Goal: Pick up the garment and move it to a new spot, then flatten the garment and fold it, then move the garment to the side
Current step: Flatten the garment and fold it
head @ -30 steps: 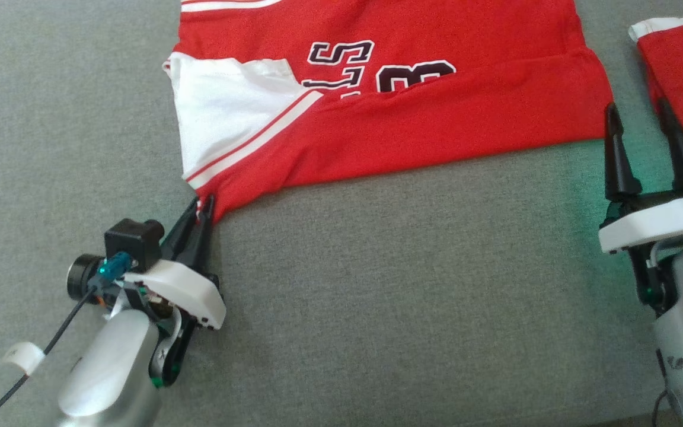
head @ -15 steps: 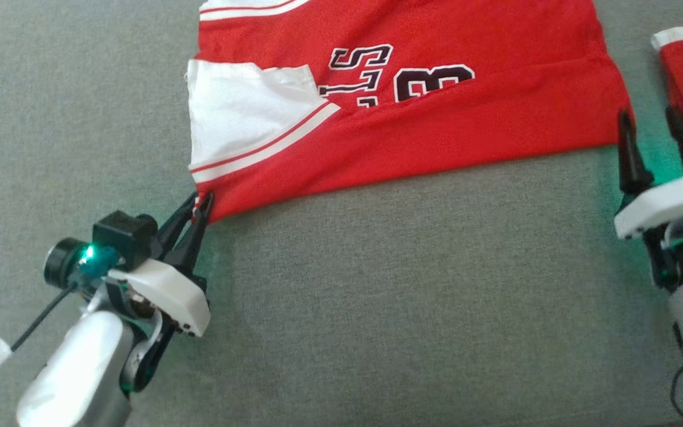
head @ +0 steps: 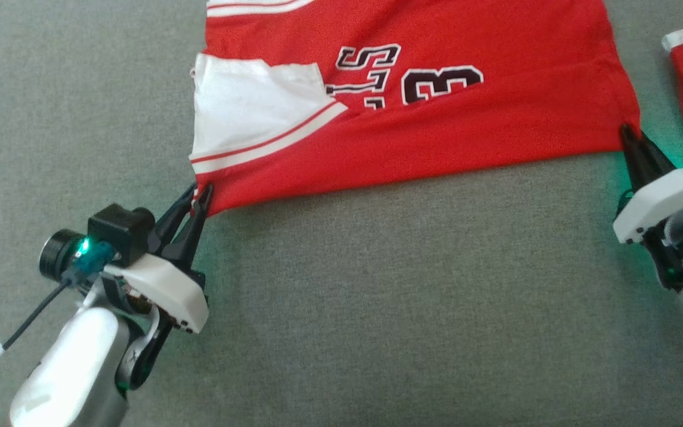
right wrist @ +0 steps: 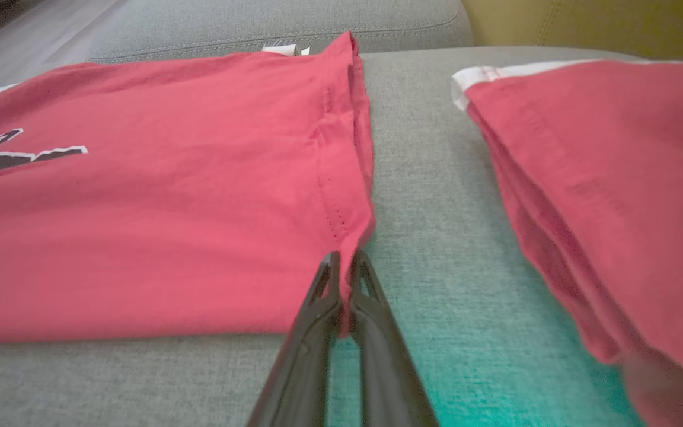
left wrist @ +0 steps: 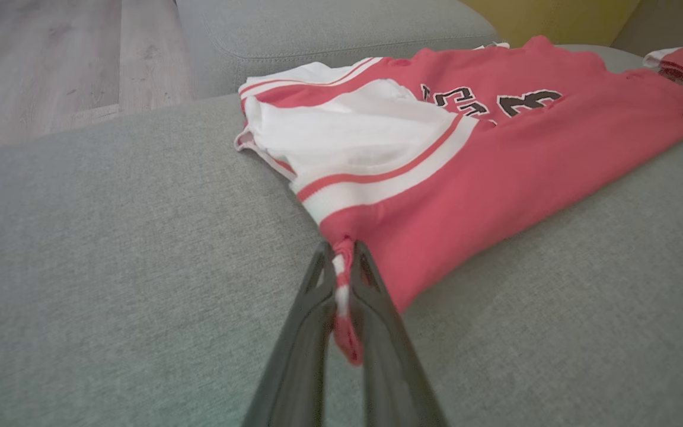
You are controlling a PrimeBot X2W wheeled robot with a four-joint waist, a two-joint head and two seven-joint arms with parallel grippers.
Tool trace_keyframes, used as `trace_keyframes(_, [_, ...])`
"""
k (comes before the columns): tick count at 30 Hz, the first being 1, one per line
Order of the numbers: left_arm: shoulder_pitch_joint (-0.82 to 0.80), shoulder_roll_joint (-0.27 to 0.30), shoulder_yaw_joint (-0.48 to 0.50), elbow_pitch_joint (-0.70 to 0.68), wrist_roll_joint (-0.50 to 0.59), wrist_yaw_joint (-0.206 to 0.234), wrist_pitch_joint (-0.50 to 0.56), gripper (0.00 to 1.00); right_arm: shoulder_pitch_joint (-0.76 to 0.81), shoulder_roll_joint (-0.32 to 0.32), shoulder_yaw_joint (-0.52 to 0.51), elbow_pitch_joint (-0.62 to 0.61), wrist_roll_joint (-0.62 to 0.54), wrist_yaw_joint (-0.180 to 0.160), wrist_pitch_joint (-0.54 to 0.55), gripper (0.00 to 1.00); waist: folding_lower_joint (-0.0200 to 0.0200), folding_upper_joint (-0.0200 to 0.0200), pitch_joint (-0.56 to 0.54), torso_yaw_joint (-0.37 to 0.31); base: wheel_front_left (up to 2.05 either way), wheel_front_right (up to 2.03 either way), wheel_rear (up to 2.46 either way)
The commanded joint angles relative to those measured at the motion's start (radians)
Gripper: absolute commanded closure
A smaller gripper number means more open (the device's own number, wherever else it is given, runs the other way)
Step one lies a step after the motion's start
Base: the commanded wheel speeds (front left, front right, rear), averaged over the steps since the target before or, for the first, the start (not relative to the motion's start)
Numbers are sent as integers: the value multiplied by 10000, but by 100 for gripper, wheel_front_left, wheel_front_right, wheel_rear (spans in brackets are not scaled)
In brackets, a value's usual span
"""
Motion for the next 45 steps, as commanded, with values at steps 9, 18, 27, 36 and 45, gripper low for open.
trace_keyframes(9, [1198,456,359,-889,-237,377,-199,100,1345,-1530,1156,-1111,854,-7,-125,100,-1,0,-910,2,0,0,0])
trace_keyframes(18, [3123,301,-55,-1641,-395,825,-478,100,3325,-2679,1190,-2582,1298,-7,-21,100,-1,0,-1252,13,0,0,0])
trace_keyframes(27, [3667,297,-171,-1753,-501,866,-743,100,4707,-2711,65,-3912,986,-7,480,78,-1,0,-1210,22,0,0,0])
trace_keyframes(36, [2725,572,-61,-1738,24,913,-773,0,5059,-2316,-1550,-5006,-211,-7,544,0,-1,0,-1026,-130,0,0,0])
trace_keyframes(45, [-231,1286,590,-2045,-61,139,258,0,4664,-1207,-2774,-6501,-1509,-7,-78,0,-1,0,-341,-419,0,0,0])
